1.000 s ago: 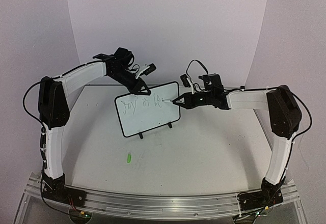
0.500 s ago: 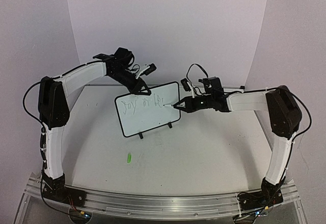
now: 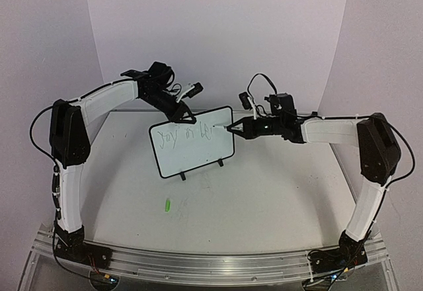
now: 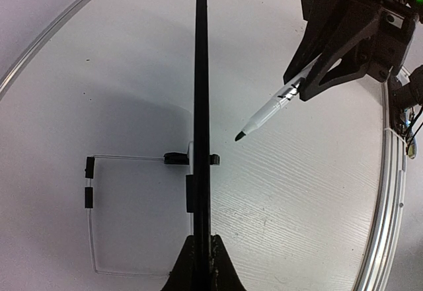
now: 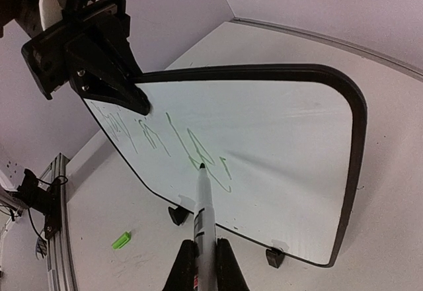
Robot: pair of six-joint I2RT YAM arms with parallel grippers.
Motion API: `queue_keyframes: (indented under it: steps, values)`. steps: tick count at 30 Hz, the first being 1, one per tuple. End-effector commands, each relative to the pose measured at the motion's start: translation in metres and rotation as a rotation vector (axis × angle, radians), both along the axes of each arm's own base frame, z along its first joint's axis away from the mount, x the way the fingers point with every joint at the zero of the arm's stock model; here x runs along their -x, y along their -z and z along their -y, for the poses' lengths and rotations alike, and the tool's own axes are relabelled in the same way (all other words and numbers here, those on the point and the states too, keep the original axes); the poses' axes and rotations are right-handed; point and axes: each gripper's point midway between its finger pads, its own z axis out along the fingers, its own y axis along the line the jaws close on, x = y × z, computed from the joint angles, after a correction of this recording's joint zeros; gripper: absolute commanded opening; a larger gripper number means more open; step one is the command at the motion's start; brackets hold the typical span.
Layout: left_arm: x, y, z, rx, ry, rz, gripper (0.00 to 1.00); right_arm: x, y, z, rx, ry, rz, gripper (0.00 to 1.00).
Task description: Write a sentence on the whiteboard
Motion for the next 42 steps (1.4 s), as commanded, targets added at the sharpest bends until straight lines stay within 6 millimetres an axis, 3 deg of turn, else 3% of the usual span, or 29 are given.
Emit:
queue_keyframes:
  steps: [1,35,42]
  values:
    - [-0.008,-0.01,-0.001,-0.016,0.015,0.085,0.0,-0.008,-0.024,-0.009,-0.036,0.005,0.062,0.0]
    - [-0.008,-0.009,0.0,-0.014,0.016,0.082,0.0,-0.026,-0.008,-0.014,-0.01,0.054,0.042,0.0]
    - [-0.008,-0.009,0.0,-0.016,0.015,0.083,0.0,-0.013,-0.018,-0.014,-0.025,0.012,0.059,0.0]
